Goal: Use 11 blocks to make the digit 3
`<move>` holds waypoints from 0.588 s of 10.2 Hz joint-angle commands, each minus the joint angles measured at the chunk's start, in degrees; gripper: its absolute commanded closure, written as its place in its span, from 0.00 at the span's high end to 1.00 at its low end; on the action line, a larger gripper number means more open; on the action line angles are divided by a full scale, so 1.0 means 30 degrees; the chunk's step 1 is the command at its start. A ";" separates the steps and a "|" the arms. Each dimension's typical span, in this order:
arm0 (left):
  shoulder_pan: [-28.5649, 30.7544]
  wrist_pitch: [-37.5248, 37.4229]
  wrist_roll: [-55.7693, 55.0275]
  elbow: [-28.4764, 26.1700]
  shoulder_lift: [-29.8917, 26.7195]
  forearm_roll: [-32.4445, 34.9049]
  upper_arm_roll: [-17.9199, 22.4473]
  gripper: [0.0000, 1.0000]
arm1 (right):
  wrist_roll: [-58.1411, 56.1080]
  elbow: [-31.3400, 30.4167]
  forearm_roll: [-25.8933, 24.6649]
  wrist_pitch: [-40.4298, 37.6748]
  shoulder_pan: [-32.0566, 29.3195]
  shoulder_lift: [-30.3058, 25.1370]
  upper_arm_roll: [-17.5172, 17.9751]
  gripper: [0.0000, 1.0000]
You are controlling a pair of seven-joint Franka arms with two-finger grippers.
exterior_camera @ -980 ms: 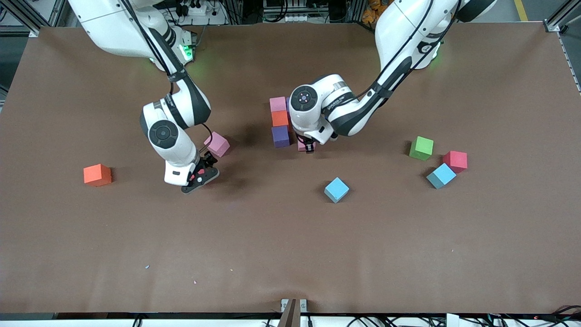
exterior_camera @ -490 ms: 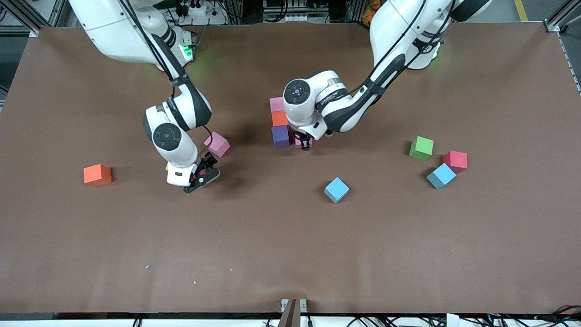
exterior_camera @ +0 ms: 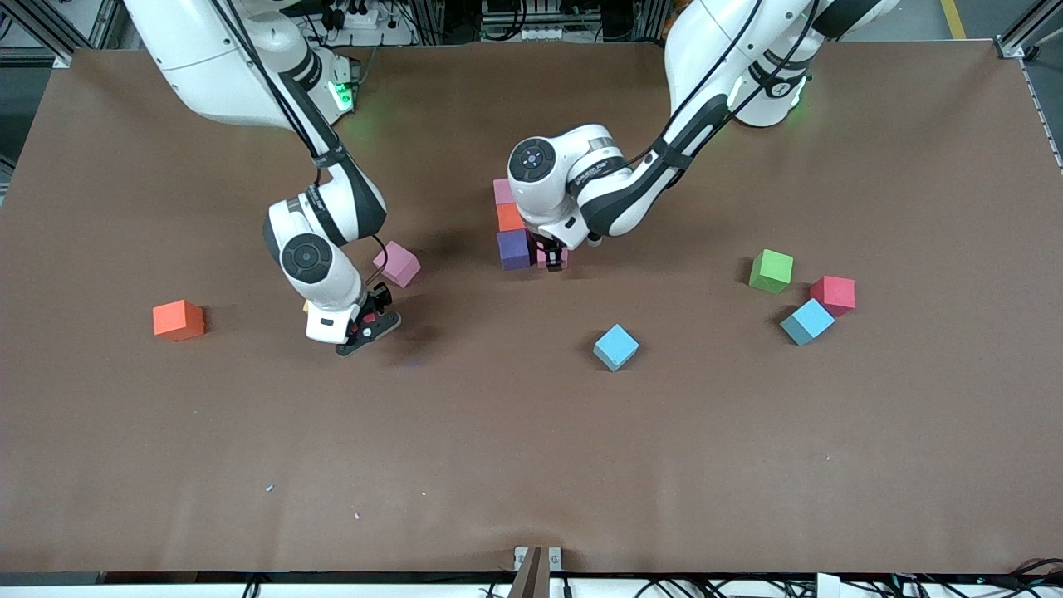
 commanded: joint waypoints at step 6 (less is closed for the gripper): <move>-0.0705 -0.0187 -0.5474 0.0628 0.0251 0.1189 0.0014 0.00 | 0.3349 0.1666 -0.0084 -0.2169 0.0551 -0.0381 0.1141 0.18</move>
